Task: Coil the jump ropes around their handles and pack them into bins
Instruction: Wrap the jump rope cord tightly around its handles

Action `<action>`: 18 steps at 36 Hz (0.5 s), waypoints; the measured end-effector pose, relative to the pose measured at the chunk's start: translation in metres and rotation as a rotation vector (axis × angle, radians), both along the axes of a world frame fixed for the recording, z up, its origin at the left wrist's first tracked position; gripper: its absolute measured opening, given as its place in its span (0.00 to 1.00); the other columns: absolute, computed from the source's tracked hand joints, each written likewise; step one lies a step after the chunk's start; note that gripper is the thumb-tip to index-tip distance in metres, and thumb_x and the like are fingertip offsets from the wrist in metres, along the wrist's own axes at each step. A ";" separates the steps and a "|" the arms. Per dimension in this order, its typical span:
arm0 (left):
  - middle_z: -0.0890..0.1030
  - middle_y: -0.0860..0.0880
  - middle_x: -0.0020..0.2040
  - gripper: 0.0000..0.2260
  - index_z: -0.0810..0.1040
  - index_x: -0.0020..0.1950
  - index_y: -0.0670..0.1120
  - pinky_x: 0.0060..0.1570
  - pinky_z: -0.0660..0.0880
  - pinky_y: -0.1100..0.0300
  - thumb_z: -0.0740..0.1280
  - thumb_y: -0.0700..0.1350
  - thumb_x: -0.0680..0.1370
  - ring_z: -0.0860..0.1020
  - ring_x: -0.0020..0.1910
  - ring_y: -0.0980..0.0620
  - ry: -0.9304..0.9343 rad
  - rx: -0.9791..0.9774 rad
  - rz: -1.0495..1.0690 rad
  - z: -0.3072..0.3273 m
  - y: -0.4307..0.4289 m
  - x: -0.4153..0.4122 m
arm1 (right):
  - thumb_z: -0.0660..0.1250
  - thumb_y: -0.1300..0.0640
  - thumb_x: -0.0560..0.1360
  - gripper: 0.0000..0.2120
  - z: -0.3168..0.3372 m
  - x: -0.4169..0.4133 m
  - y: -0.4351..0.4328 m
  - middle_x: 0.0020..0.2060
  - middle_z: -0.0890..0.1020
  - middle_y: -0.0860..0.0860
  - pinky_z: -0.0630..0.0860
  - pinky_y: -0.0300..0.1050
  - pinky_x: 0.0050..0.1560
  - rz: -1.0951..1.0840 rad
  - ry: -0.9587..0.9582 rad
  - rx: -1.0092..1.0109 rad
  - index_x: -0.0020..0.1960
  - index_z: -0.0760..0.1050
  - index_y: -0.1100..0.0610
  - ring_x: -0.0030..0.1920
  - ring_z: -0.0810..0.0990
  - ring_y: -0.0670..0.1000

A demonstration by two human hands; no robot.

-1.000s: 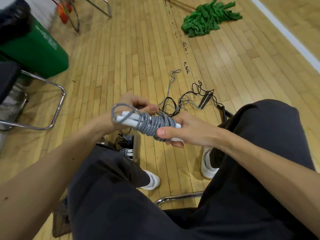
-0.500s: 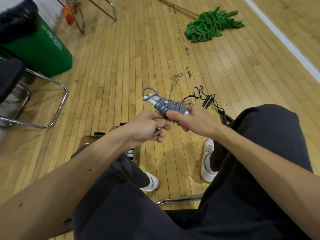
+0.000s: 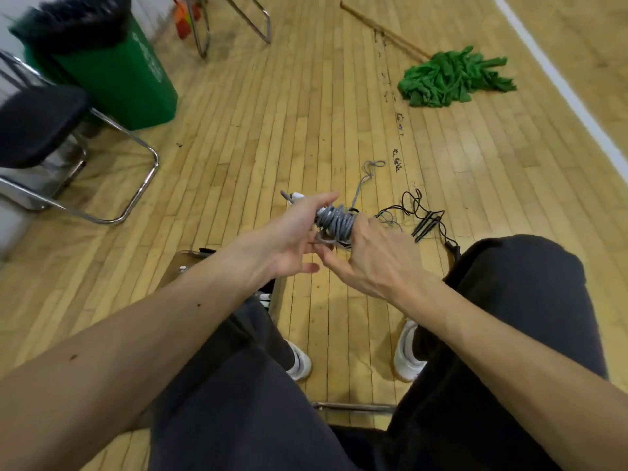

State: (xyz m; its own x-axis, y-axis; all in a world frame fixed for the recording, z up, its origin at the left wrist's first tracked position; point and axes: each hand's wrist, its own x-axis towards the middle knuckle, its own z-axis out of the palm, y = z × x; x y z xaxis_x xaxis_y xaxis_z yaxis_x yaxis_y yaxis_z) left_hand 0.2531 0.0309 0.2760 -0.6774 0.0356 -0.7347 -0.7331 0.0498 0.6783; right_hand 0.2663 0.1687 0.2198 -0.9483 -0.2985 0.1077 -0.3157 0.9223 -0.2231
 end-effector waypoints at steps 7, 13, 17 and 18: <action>0.81 0.42 0.59 0.33 0.72 0.71 0.42 0.72 0.61 0.38 0.57 0.67 0.79 0.75 0.67 0.45 -0.030 0.151 0.065 -0.001 -0.086 0.008 | 0.46 0.29 0.79 0.31 0.005 -0.014 -0.068 0.43 0.82 0.54 0.67 0.47 0.36 0.098 0.028 0.026 0.53 0.70 0.56 0.42 0.82 0.57; 0.83 0.41 0.59 0.19 0.77 0.66 0.42 0.48 0.80 0.57 0.67 0.51 0.80 0.84 0.55 0.48 0.169 0.090 0.237 -0.009 -0.176 0.035 | 0.43 0.32 0.81 0.30 0.018 -0.030 -0.151 0.41 0.77 0.54 0.66 0.49 0.41 0.229 -0.296 -0.168 0.49 0.71 0.54 0.46 0.79 0.60; 0.85 0.40 0.54 0.10 0.79 0.57 0.41 0.42 0.83 0.58 0.69 0.45 0.80 0.85 0.43 0.49 0.344 -0.024 0.479 -0.028 -0.240 0.051 | 0.42 0.34 0.82 0.31 0.029 -0.035 -0.228 0.43 0.79 0.56 0.69 0.49 0.44 0.371 -0.514 -0.251 0.44 0.73 0.55 0.46 0.78 0.58; 0.85 0.41 0.52 0.08 0.79 0.55 0.42 0.43 0.83 0.57 0.69 0.44 0.80 0.85 0.42 0.49 0.380 -0.061 0.523 -0.033 -0.253 0.053 | 0.43 0.34 0.82 0.32 0.028 -0.036 -0.247 0.46 0.81 0.57 0.70 0.49 0.46 0.383 -0.573 -0.270 0.44 0.74 0.56 0.48 0.78 0.58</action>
